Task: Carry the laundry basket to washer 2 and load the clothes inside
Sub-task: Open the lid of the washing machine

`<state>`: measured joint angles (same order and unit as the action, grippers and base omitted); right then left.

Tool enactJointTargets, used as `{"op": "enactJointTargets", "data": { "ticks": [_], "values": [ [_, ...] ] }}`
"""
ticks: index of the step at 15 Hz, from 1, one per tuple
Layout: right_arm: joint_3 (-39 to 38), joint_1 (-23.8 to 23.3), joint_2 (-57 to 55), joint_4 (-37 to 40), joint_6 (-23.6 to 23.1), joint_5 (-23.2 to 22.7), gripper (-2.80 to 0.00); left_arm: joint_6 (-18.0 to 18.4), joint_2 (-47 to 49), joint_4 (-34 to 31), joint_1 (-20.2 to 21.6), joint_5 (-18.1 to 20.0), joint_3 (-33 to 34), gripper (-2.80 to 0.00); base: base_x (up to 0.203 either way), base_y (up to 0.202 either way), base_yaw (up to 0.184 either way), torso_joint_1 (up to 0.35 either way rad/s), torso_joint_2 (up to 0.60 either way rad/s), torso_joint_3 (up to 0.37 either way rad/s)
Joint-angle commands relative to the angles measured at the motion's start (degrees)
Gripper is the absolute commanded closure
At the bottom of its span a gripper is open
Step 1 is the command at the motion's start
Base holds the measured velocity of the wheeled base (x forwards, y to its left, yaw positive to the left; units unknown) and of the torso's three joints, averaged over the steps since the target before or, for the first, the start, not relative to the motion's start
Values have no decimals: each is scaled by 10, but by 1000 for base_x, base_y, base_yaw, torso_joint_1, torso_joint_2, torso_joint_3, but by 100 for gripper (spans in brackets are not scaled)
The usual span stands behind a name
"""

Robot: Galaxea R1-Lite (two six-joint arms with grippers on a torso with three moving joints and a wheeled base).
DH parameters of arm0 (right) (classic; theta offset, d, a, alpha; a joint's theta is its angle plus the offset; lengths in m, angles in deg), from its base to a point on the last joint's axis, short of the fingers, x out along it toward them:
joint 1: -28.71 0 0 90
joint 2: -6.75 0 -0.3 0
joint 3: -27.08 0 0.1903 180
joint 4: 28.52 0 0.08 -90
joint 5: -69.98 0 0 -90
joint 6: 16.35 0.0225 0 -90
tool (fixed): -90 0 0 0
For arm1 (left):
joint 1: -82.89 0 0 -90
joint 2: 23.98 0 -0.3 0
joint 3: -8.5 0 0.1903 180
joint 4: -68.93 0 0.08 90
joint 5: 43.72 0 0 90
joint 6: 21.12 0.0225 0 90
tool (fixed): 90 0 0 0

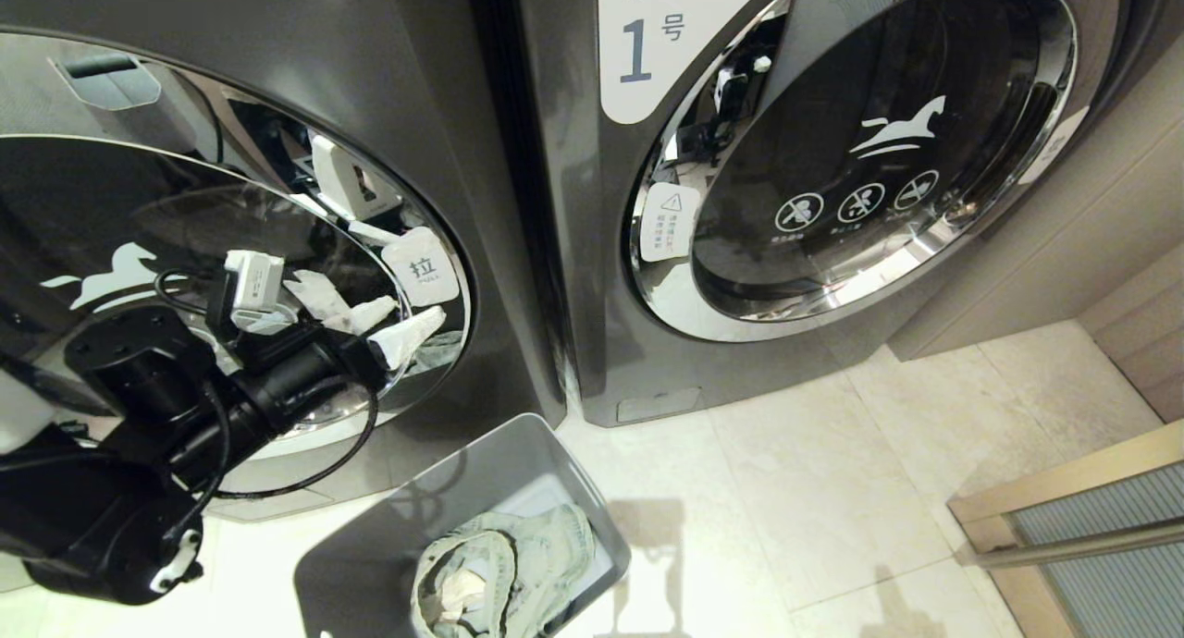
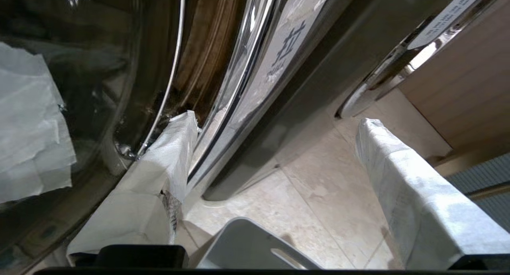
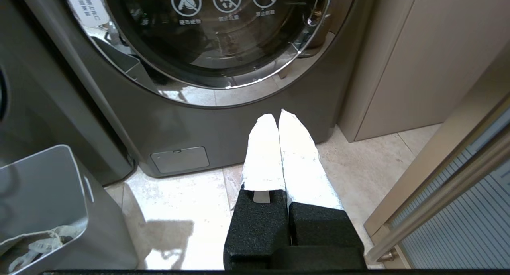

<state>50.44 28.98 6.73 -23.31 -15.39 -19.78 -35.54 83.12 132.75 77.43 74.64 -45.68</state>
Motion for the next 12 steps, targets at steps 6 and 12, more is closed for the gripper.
{"op": "enactJointTargets", "data": {
  "ticks": [6,12],
  "values": [
    [-23,0,-1,-1,0,0,0,-19,8,5,-13,10,-14,-280,0,0,0,0,0,0],
    [-23,0,-1,-1,0,0,0,-19,41,5,-22,10,-56,-280,0,0,0,0,0,0]
  ]
}}
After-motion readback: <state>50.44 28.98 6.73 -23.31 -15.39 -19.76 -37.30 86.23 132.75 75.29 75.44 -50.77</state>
